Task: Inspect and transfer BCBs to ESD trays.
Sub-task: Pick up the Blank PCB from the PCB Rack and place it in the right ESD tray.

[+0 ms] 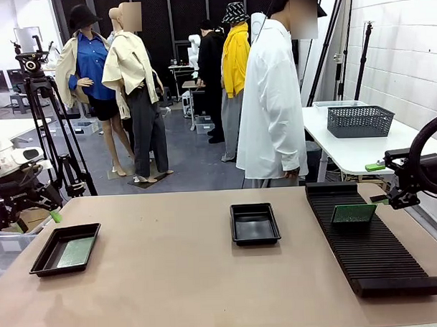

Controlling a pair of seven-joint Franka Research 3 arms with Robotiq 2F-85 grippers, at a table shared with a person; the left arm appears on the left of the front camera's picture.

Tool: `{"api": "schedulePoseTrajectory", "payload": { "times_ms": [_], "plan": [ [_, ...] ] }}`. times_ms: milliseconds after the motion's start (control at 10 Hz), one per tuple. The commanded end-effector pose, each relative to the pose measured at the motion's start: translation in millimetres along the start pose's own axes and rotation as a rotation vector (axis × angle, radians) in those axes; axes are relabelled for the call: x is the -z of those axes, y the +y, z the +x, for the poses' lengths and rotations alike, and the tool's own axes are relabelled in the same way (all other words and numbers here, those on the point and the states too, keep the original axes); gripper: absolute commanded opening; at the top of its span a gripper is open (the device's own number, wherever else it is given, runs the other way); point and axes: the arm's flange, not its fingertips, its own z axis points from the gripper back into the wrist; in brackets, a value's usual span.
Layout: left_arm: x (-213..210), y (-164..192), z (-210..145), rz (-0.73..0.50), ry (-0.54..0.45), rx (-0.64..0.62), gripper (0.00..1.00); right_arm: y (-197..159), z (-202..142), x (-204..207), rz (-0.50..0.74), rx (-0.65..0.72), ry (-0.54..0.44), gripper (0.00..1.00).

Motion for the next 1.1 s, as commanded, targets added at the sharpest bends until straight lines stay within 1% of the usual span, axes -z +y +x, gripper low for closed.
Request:
{"api": "schedulePoseTrajectory", "payload": {
  "times_ms": [0,300,400,500,700,1000],
  "plan": [
    [-8.7,8.5,1.5,-0.114,-0.013,0.077,1.00,0.2,-1.3,-0.1,0.002,-0.005,0.009,1.00],
    [-9.1,20.1,7.7,-0.262,-0.026,0.181,1.00,0.2,-1.3,-0.1,0.002,-0.005,0.009,1.00],
    [-7.0,24.5,11.3,-0.306,-0.032,0.197,1.00,0.2,-1.3,-0.1,0.002,-0.005,0.009,1.00],
    [-4.8,30.2,13.3,-0.369,-0.032,0.186,1.00,0.2,-1.3,-0.1,0.002,-0.005,0.009,1.00],
    [-1.2,40.9,18.9,-0.539,-0.005,0.149,1.00,0.2,-1.3,-0.1,0.002,-0.005,0.009,1.00],
    [3.9,50.4,14.9,-0.690,0.034,0.114,1.00,0.2,-1.3,-0.1,0.002,-0.005,0.009,1.00]
  ]
}}
